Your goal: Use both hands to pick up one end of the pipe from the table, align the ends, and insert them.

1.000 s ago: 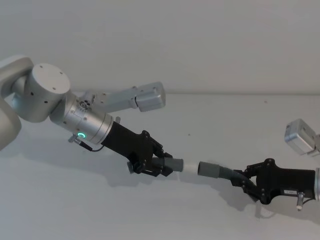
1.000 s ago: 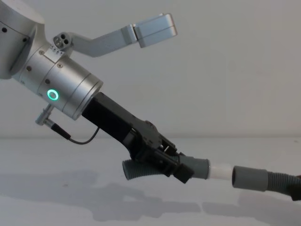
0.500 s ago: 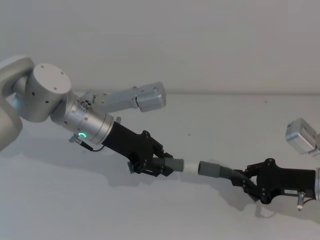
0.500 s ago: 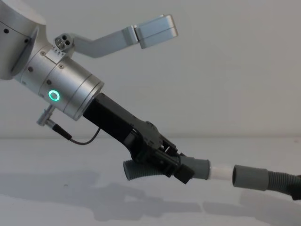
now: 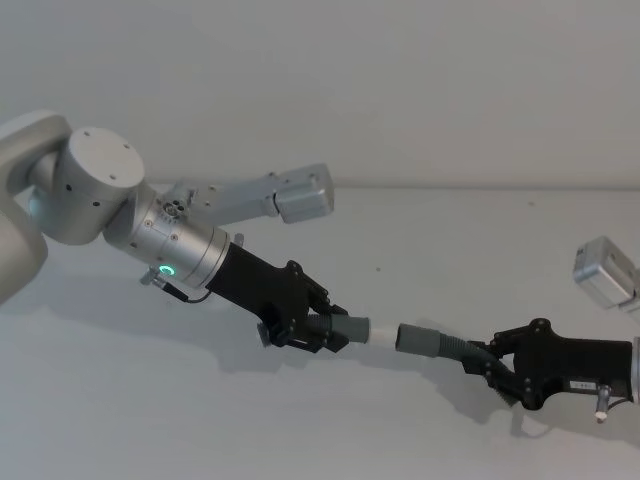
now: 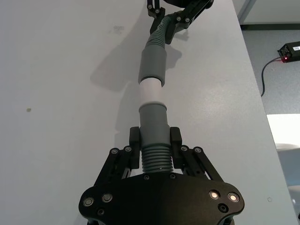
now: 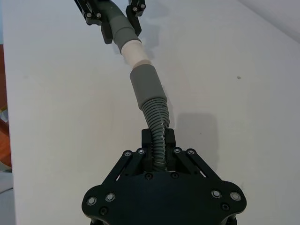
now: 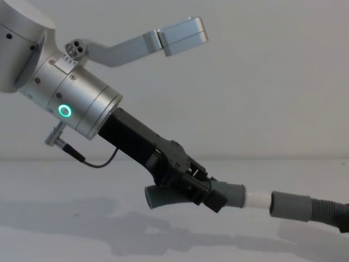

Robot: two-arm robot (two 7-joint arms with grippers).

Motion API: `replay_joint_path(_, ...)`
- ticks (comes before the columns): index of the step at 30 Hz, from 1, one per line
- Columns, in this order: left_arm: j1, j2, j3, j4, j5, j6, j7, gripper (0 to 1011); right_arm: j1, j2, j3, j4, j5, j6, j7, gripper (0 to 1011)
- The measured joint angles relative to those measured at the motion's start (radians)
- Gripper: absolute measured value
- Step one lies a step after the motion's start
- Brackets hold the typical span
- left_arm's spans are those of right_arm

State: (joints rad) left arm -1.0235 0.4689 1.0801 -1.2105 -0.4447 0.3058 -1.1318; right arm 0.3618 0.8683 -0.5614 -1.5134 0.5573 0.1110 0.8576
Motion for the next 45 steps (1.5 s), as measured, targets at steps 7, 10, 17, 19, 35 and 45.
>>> replay_joint_path(7,0.000,-0.003,0.000,0.001,0.000,0.000,0.001,356,-0.003,0.004,-0.001,-0.005,0.008,0.000,0.003,136)
replay_joint_path(10,0.000,-0.003,0.000,0.001,0.001,0.000,0.002,356,-0.003,0.005,-0.001,-0.006,0.011,-0.001,0.004,136)
replay_joint_path(17,0.001,-0.004,0.000,0.000,0.001,0.001,0.003,356,-0.005,0.007,-0.001,-0.009,0.020,0.000,0.006,136)
replay_joint_path(19,0.001,-0.004,0.000,-0.002,0.001,0.002,0.004,356,-0.005,0.007,-0.001,-0.010,0.023,0.001,0.006,136)
replay_joint_path(35,0.006,0.001,0.000,-0.021,0.000,0.008,0.015,356,0.004,0.003,-0.007,-0.012,0.044,0.025,-0.002,136)
replay_joint_path(45,0.007,0.004,0.000,-0.031,-0.001,0.011,0.019,356,0.011,0.000,-0.011,-0.012,0.054,0.034,-0.007,136)
